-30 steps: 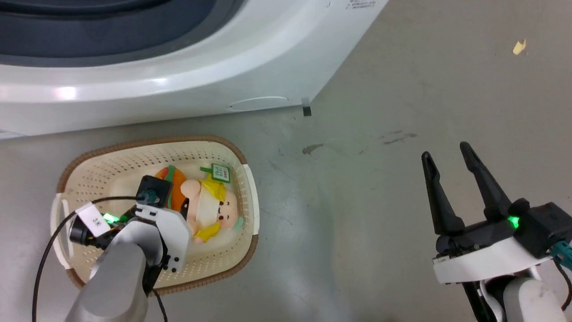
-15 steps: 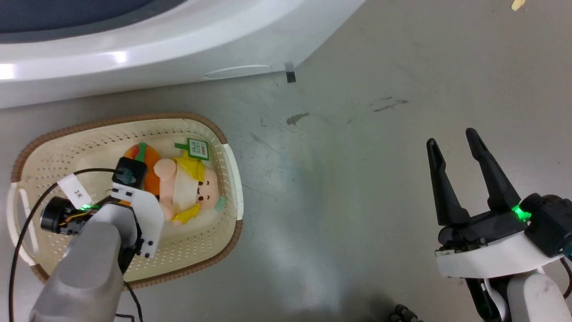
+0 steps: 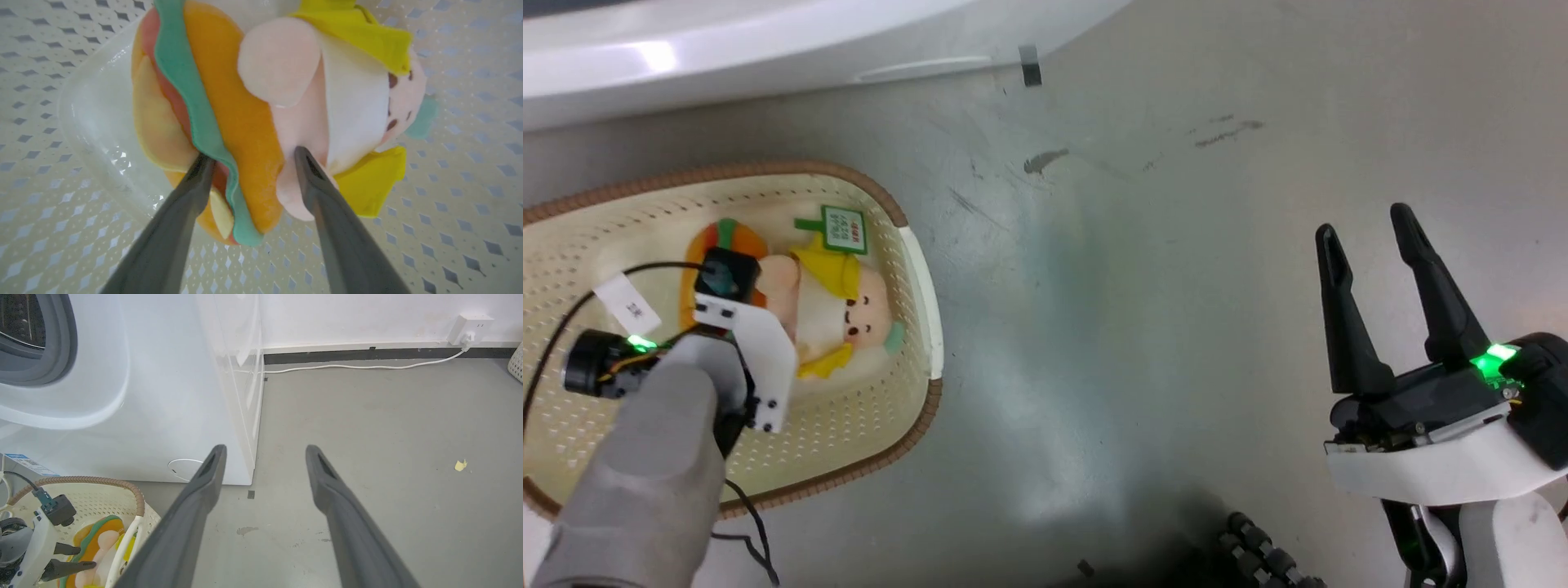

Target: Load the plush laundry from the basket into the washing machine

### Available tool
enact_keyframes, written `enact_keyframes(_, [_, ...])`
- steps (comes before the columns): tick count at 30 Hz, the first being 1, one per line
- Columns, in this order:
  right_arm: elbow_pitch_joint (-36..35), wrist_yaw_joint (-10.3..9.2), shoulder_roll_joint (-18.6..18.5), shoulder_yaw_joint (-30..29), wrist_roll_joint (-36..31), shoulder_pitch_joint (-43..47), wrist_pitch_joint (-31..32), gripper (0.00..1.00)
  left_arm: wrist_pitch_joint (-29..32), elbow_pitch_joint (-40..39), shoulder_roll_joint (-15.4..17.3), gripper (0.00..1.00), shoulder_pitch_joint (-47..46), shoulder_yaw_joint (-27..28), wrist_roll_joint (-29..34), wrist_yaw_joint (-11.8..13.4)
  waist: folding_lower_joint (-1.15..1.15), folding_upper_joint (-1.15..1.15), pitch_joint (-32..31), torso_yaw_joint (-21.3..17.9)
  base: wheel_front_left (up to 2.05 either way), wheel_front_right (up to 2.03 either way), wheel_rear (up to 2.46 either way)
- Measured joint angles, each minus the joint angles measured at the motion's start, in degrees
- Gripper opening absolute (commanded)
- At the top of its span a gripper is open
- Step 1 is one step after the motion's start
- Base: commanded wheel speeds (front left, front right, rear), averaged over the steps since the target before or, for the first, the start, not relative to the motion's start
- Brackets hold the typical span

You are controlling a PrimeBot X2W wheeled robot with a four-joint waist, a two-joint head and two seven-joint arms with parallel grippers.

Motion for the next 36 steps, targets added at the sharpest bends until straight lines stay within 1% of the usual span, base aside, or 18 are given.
enact_keyframes(3, [-0.32,0.0,0.0,0.11,0.47,-0.41,-0.22,1.0,-0.08,1.79,0.48,1.0,-1.57,-0.3,-0.86,0.25,0.0,0.0,1.45,-0.41,0.0,0.0,0.0])
enact_keyframes(4, [-0.43,0.0,0.0,0.14,0.48,-0.58,-0.36,1.0,-0.09,2.41,0.57,0.85,-2.15,-0.48,-0.99,0.36,0.0,0.0,1.91,-0.56,0.0,0.0,0.0])
enact_keyframes(5, [-0.56,0.0,0.0,0.19,0.48,-0.75,-0.56,1.0,-0.14,2.94,0.64,0.36,-2.66,-0.75,-1.15,0.43,0.0,0.0,2.35,-0.71,0.0,0.0,0.0])
enact_keyframes(6, [-0.67,0.0,0.0,0.22,0.48,-0.86,-0.71,1.0,-0.2,3.47,0.73,0.0,-3.23,-1.12,-1.33,0.41,0.0,0.0,2.8,-0.87,0.0,0.0,0.0])
enact_keyframes(15, [-1.05,0.0,0.0,1.46,1.65,-3.96,-1.6,1.0,-3.03,8.29,2.16,0.0,-7.55,-2.41,-3.22,-0.42,-0.01,0.0,6.24,-2.64,0.0,0.0,0.0])
enact_keyframes(17, [-0.85,0.0,0.0,1.88,1.97,-5.04,-1.98,1.0,-4.24,9.45,2.46,0.0,-7.95,-2.65,-3.96,-0.41,-0.01,0.0,6.46,-3.37,0.0,0.0,0.0])
enact_keyframes(20, [-0.27,0.0,0.0,1.58,1.46,-5.71,-2.22,1.0,-6.17,11.48,2.05,0.0,-8.04,-3.46,-4.37,-0.31,-0.01,0.0,5.51,-3.64,0.0,0.0,0.0])
enact_keyframes(26, [0.94,0.0,-0.01,0.14,-1.52,-5.4,-2.48,1.0,-10.84,13.05,-0.8,0.0,-5.48,-4.04,-5.45,-0.42,-0.01,0.0,0.03,-2.27,0.0,0.0,0.0])
enact_keyframes(30, [2.81,0.0,0.01,-0.42,-4.5,-4.33,-2.49,1.0,-15.61,13.22,-3.47,0.0,-2.32,-3.59,-7.14,-0.68,0.0,0.0,-5.29,-0.79,0.0,0.0,0.0])
enact_keyframes(32, [3.66,0.0,0.0,-1.09,-5.52,-3.07,-2.48,1.0,-18.18,13.19,-4.67,0.0,-0.82,-4.16,-7.22,-1.1,-0.01,0.0,-8.11,-0.01,0.0,0.0,0.0])
enact_keyframes(36, [4.68,0.0,-0.01,-2.09,-6.86,-0.72,-2.48,1.0,-22.64,13.12,-6.64,0.0,2.02,-4.87,-7.37,-1.13,-0.01,0.0,-13.93,1.7,0.0,0.0,0.0])
